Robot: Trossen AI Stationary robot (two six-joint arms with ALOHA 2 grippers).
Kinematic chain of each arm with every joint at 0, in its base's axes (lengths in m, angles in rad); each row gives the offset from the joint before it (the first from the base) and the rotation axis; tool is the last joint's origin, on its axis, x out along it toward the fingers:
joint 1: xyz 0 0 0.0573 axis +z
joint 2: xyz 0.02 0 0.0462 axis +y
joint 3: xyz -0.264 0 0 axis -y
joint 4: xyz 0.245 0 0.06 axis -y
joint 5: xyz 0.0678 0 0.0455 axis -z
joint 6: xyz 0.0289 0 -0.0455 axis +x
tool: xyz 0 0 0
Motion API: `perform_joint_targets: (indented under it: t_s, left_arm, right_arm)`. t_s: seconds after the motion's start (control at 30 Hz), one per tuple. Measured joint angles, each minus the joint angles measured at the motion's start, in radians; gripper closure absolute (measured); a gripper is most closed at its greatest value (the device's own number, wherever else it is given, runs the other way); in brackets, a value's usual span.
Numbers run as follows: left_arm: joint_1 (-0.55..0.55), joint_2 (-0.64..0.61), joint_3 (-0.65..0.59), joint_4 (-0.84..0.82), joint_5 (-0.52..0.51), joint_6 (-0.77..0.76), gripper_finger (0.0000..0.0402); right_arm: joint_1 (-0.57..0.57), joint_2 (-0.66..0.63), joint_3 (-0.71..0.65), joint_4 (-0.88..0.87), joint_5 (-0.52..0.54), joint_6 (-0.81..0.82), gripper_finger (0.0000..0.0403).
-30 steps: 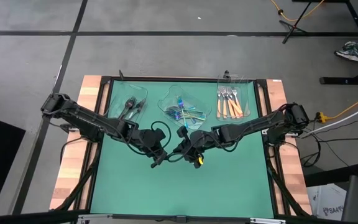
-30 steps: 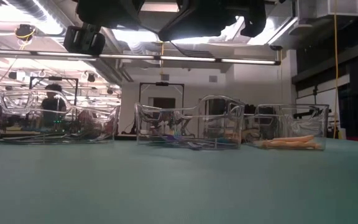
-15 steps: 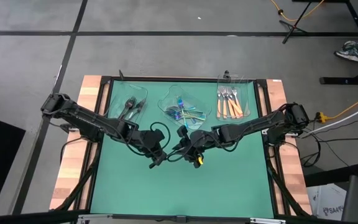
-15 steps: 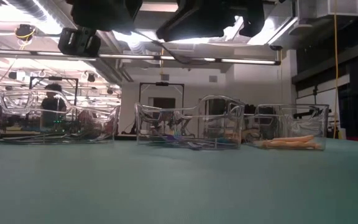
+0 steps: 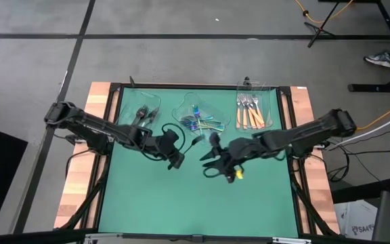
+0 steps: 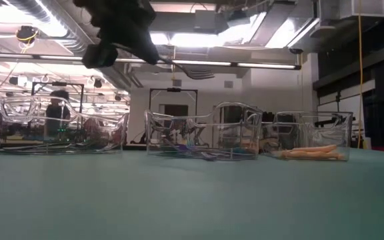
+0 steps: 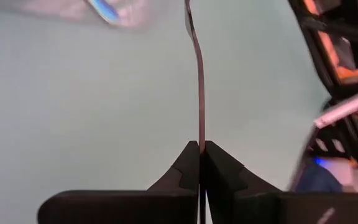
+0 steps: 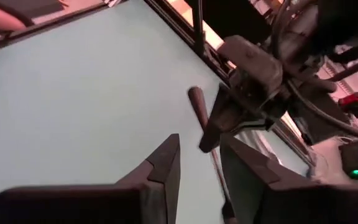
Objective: Sort silverware by color (type)
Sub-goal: Put the black fork into the left transparent bin
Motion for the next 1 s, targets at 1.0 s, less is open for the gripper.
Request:
perform_joint_targets:
  t_s: [1.0]
  left_arm:
    - [0.316, -0.413, -0.005, -0.821, -0.285, 0.239, 0.0401]
  right_arm:
    - [0.012, -0.722, -0.001, -0.488, 0.032, 0.386, 0.0297]
